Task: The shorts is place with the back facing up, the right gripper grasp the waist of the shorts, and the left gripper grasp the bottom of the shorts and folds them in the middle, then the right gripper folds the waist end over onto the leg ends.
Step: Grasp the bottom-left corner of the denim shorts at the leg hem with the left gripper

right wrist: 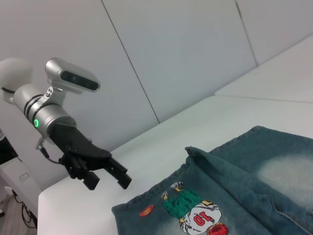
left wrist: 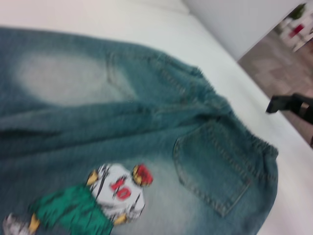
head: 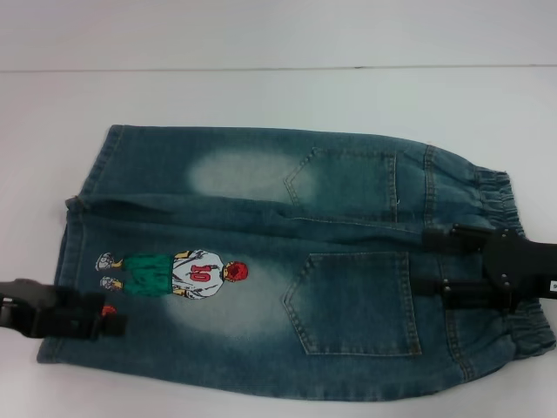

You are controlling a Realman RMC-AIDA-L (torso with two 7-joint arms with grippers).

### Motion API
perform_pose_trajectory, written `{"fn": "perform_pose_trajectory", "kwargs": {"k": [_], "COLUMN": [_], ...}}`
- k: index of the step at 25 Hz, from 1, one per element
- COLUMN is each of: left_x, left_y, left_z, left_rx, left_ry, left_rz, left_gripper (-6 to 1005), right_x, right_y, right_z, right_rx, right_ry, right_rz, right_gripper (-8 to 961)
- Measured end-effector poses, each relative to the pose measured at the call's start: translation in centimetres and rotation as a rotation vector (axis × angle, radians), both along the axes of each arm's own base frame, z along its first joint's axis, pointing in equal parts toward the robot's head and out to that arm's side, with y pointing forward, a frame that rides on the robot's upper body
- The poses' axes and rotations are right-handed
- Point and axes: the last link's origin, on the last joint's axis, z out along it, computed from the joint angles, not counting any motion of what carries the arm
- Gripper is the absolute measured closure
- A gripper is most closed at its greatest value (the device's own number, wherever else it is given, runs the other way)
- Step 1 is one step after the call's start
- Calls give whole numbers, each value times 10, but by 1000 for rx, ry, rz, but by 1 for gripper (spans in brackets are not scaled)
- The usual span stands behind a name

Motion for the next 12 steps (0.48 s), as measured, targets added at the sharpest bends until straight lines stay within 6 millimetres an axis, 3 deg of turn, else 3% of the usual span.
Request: {"fn": "perform_pose_trajectory", "kwargs": {"k": [12], "left_x": [-7], "left_y": [9], "left_z": [12], "left_rx": [-64], "left_ry": [149], "left_rz": [90], "left_gripper": [123], "right_x": [1], "right_y": [1], "right_z": [2], "right_rx": [5], "right_ry": [-3], "right_rz": [0], "right_gripper": [35]}}
